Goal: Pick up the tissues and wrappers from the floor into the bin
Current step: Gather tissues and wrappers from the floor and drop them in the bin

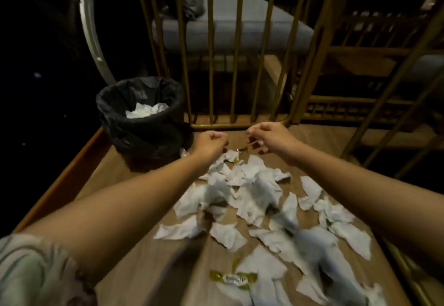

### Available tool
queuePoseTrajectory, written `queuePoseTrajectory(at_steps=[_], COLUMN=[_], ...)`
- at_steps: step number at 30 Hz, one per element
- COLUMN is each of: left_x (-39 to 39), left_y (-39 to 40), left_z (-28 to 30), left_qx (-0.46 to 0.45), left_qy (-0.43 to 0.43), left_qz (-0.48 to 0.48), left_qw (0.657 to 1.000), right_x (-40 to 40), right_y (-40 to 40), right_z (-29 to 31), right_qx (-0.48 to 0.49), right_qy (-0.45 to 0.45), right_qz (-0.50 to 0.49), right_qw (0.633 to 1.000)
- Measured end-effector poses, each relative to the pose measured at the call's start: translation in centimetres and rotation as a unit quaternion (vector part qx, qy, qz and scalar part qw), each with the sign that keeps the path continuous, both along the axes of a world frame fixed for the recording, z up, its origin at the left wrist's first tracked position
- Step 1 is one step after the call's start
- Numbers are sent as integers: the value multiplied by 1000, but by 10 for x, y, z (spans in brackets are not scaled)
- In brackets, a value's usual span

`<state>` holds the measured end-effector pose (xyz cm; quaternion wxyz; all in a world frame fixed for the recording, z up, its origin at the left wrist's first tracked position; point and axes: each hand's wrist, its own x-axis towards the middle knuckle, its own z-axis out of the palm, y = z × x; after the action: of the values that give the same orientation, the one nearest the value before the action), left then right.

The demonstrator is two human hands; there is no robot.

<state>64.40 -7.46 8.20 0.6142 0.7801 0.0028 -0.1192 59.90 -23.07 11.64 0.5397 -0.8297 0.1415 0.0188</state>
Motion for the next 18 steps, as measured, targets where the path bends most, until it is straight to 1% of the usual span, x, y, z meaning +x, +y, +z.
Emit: queuePoseTrajectory(at_steps=[3, 5, 7, 9, 11, 15, 16, 18], left_x=[-25, -41, -61, -84, -109, -164, -178, -204], left_y=[-23, -36, -47, -54, -56, -46, -41, -31], left_z=[-15, -33, -58, -84, -110, -159, -170, -185], left_qx=[54, 85, 118, 159, 188, 194, 198, 190], left_qy=[-10, -6, -10, -42, -66, -138, -161, -211], left_qz=[-63, -101, -141, -185, -222, -296, -309, -341], left_qw=[996, 991, 983, 969, 954, 925, 916, 896], right_x=[-32, -55, -80, -105, -134, -190, -203, -224], right_y=[-23, -36, -50, -62, -70, -77, -79, -81], right_z=[-18, -32, -52, -75, -99, -140, -150, -168], right_qx=[-22, -61, -112, -157, -179, -159, -158, -193], right_qy=[12, 6, -12, -18, -8, 38, 47, 35], right_qz=[36, 88, 153, 204, 236, 282, 302, 356], right_qw=[999, 994, 982, 966, 955, 945, 939, 914])
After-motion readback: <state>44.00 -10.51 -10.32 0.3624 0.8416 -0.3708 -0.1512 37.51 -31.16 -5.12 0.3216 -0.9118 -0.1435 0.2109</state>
